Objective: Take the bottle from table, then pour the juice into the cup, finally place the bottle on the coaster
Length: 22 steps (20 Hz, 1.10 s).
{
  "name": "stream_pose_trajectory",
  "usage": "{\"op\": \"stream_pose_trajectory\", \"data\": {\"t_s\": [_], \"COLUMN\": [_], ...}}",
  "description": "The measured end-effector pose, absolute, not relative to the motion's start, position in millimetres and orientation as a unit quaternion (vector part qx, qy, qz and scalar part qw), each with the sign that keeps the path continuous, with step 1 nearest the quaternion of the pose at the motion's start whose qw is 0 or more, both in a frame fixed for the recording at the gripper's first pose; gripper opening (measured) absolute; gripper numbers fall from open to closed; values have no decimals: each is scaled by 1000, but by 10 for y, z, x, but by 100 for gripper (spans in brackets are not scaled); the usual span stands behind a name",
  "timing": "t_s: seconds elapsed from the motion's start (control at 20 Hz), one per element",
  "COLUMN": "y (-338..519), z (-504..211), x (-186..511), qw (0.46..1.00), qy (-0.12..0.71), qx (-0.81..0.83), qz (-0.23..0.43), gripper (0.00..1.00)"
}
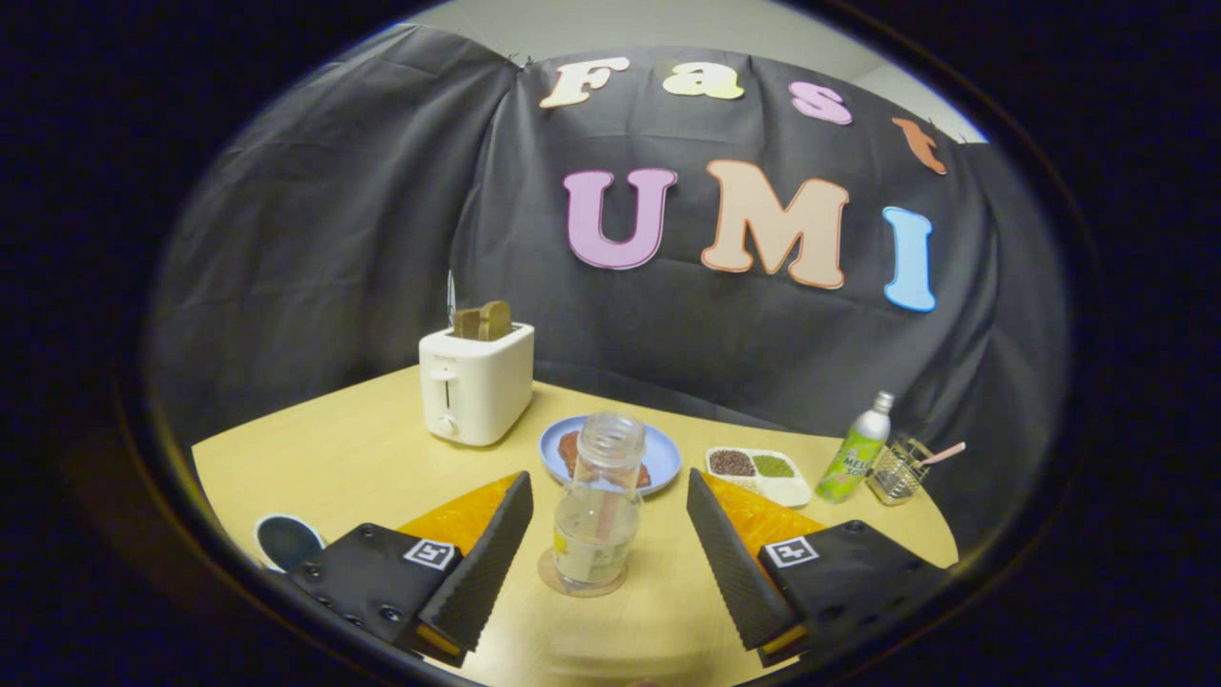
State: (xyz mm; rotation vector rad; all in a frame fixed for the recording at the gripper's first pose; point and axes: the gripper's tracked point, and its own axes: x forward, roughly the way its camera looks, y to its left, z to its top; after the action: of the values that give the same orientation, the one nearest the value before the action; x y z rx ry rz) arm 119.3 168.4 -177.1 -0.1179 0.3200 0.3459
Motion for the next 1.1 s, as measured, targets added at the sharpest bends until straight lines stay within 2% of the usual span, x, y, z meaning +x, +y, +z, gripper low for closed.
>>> {"op": "stream_pose_trajectory", "data": {"t_s": [0.6, 1.1], "y": [1302, 1018], "z": [-668, -194], "x": [692, 165], "qw": [989, 994], "qy": [94, 64], "qx": [-35, -21], "qz": [109, 81], "gripper": [100, 100]}}
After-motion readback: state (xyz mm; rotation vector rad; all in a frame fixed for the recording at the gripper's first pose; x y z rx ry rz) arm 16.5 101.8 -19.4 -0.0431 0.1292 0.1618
